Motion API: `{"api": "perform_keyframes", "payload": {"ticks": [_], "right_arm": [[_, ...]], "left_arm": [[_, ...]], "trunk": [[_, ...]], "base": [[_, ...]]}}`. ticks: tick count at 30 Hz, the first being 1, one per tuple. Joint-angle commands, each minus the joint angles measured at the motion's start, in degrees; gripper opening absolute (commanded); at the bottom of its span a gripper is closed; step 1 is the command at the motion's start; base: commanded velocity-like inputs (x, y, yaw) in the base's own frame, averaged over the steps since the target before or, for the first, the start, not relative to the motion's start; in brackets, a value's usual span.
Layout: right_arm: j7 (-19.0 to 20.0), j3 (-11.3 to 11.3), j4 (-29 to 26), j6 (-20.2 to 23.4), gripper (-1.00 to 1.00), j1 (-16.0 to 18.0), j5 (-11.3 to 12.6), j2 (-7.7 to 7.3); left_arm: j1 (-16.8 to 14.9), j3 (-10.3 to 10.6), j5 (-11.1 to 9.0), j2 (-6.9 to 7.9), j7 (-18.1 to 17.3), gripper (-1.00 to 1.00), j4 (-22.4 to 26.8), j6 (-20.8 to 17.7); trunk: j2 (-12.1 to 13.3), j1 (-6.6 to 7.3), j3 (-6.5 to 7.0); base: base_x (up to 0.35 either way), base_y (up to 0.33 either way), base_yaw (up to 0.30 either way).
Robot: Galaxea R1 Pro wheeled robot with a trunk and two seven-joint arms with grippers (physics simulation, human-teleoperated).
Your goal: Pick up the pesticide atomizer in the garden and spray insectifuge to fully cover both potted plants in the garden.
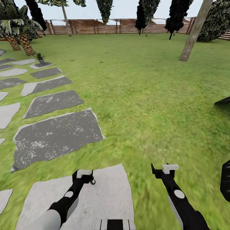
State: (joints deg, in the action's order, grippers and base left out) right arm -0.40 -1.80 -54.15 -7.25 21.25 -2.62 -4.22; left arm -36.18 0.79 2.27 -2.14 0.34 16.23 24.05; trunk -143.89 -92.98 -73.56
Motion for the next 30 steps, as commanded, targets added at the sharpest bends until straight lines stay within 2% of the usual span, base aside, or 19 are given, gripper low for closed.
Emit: {"api": "perform_keyframes", "payload": {"ticks": [1,23,30], "right_arm": [[-0.04,-0.04,0.02,-0.14,1.0,0.02,-0.28,0.0],[-0.05,-0.13,0.0,-0.15,1.0,0.02,-0.21,0.0],[-0.12,-0.05,0.07,-0.17,1.0,0.02,-0.27,0.0]], "left_arm": [[-0.03,0.01,0.22,0.0,0.08,1.0,-0.05,0.33],[-0.03,0.0,0.19,0.0,0.17,1.0,-0.14,0.65],[-0.03,0.0,0.19,-0.01,0.18,1.0,-0.15,0.72]], "trunk": [[-0.03,-0.01,-0.36],[-0.33,-0.58,-7.21],[-0.42,-0.76,-9.01]], "base": [[0.0,0.0,0.0],[0.0,0.0,0.0],[0.0,0.0,0.0]]}}
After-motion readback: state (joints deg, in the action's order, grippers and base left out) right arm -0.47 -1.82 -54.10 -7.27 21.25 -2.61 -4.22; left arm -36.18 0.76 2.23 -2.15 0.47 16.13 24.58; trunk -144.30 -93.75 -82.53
